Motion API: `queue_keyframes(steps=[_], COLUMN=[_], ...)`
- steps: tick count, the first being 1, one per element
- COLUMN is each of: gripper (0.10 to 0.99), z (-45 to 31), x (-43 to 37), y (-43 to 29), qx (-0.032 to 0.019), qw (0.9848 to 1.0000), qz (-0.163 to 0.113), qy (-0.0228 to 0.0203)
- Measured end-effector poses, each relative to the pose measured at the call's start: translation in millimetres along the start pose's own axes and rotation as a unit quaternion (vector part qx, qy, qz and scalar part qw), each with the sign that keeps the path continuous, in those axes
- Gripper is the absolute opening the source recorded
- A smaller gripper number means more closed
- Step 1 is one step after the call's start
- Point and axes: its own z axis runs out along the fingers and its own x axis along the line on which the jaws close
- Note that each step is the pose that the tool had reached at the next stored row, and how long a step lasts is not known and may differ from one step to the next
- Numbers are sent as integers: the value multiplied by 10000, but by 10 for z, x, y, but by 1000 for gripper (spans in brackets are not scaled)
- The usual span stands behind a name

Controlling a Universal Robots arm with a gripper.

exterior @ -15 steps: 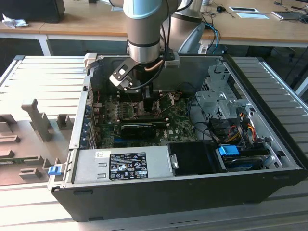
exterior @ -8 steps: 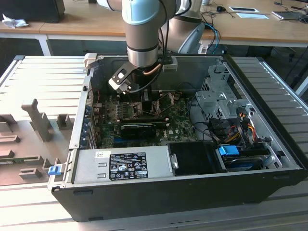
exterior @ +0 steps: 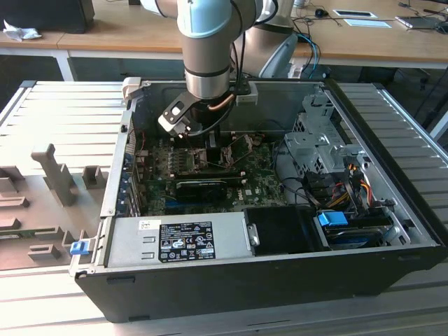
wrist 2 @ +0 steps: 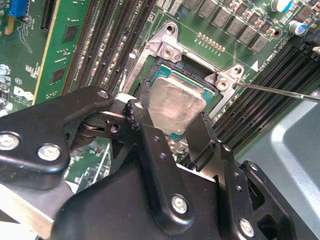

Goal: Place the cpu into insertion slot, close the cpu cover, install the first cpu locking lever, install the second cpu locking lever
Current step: 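Place the cpu into insertion slot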

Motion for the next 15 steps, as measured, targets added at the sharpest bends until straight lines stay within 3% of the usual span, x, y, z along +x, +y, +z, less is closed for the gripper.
queue_keyframes(steps=[1,2,6,13,15], gripper=[537,604,604,604,459], z=[1,1,-26,-173,-228], x=[0,0,1,4,5], y=[0,0,2,15,20], qx=[0,0,0,0,0], qw=[10000,10000,10000,10000,10000], qz=[0,0,2,3,4], qy=[0,0,2,1,1])
